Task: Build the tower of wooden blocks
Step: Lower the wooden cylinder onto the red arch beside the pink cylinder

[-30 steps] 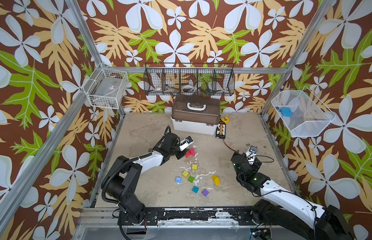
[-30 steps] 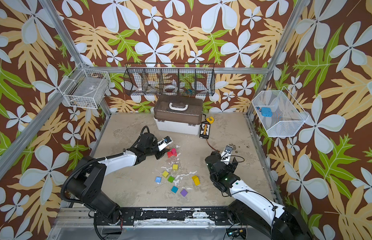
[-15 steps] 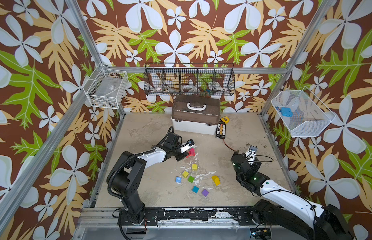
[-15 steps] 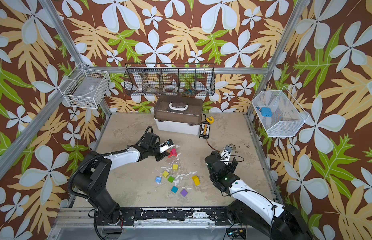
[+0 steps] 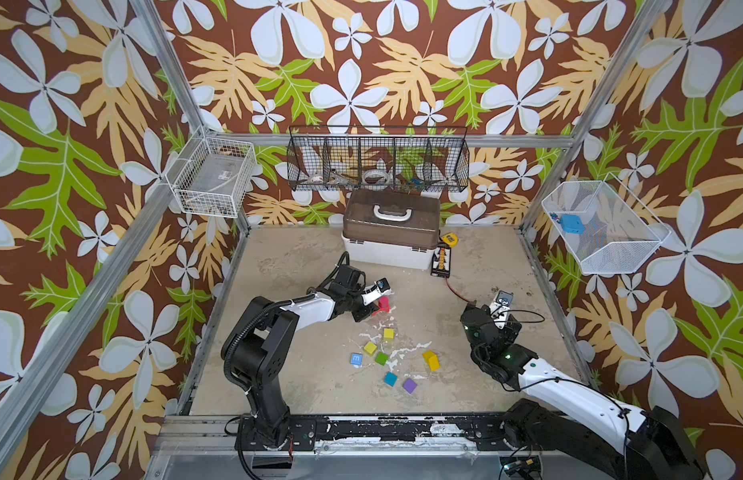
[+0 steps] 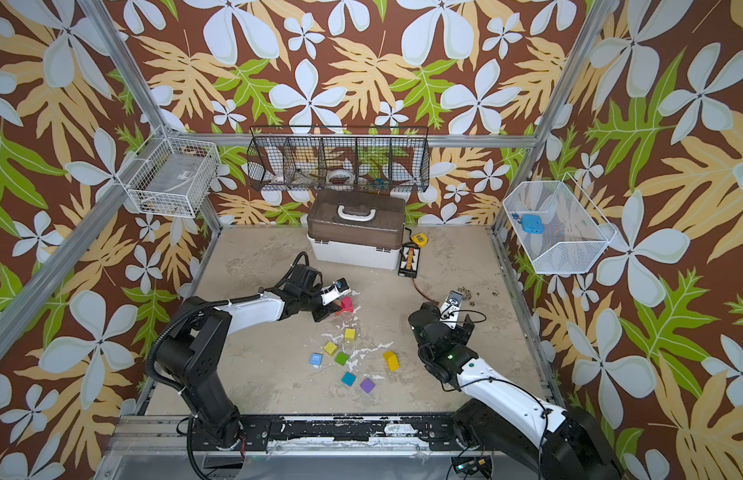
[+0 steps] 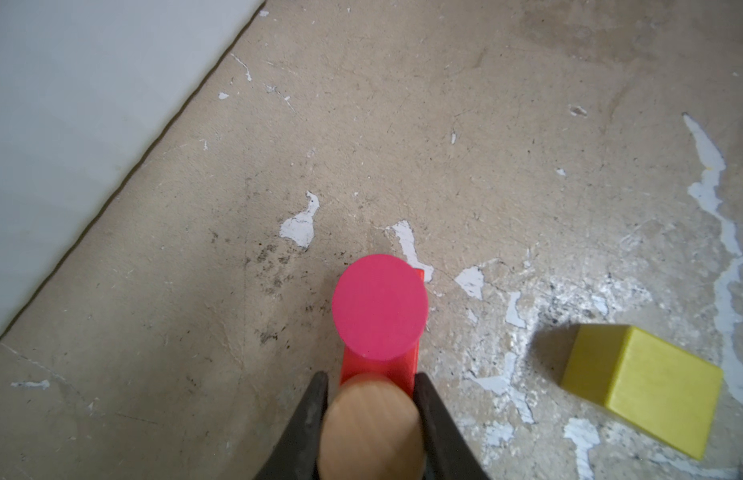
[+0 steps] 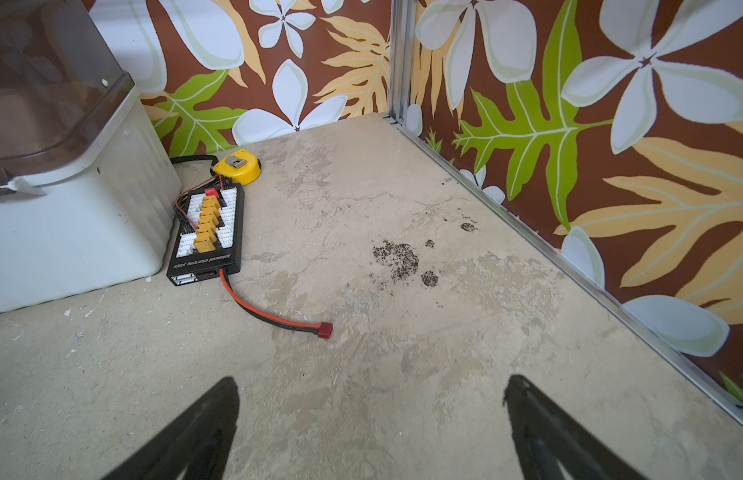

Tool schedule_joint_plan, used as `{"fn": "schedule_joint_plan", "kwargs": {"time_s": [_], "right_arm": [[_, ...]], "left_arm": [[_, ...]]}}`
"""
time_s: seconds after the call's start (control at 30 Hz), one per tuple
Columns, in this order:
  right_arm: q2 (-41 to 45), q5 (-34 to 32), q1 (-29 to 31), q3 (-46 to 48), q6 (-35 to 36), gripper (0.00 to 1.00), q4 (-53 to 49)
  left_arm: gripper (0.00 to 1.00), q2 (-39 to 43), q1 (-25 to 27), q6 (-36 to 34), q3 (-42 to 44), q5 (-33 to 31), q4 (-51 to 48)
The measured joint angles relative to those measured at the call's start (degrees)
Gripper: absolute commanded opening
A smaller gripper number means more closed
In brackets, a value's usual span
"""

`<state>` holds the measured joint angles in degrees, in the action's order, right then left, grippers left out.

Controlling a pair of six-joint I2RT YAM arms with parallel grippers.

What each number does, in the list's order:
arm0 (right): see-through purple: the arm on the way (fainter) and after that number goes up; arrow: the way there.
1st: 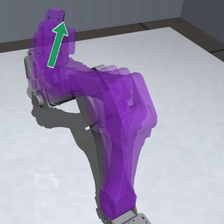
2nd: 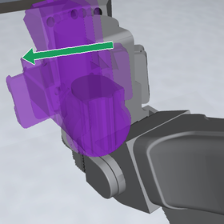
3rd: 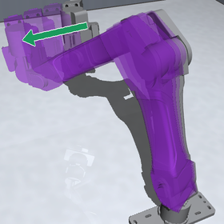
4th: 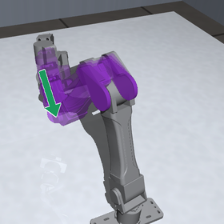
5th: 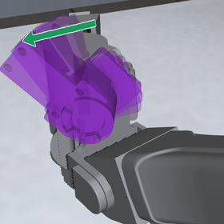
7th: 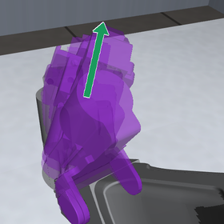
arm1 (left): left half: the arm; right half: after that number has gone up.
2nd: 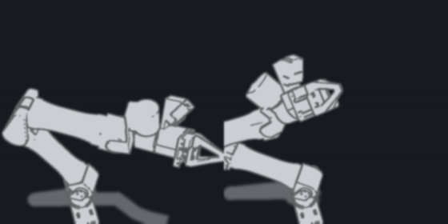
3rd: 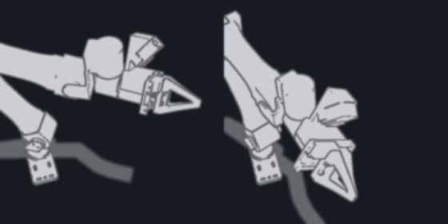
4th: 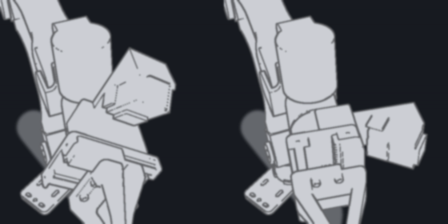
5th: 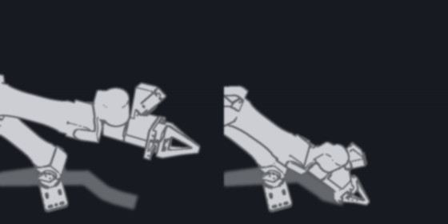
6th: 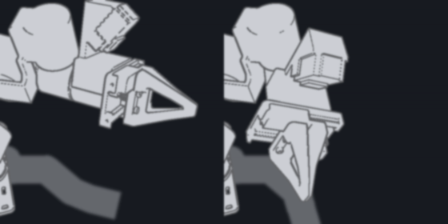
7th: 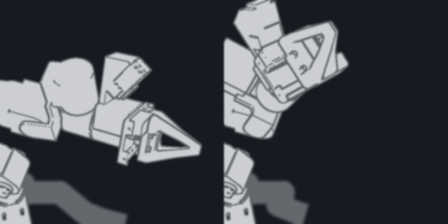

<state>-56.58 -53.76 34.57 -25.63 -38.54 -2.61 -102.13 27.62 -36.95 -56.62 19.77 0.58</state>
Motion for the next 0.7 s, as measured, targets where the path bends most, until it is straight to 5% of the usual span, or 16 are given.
{"fn": "schedule_joint_plan", "kwargs": {"time_s": [0.7], "right_arm": [[-0.7, 0.2, 0.0, -0.6, 0.0, 1.00, 0.0]], "left_arm": [[0.07, -0.9, 0.0, -0.2, -0.9, 0.4, 0.0]]}}
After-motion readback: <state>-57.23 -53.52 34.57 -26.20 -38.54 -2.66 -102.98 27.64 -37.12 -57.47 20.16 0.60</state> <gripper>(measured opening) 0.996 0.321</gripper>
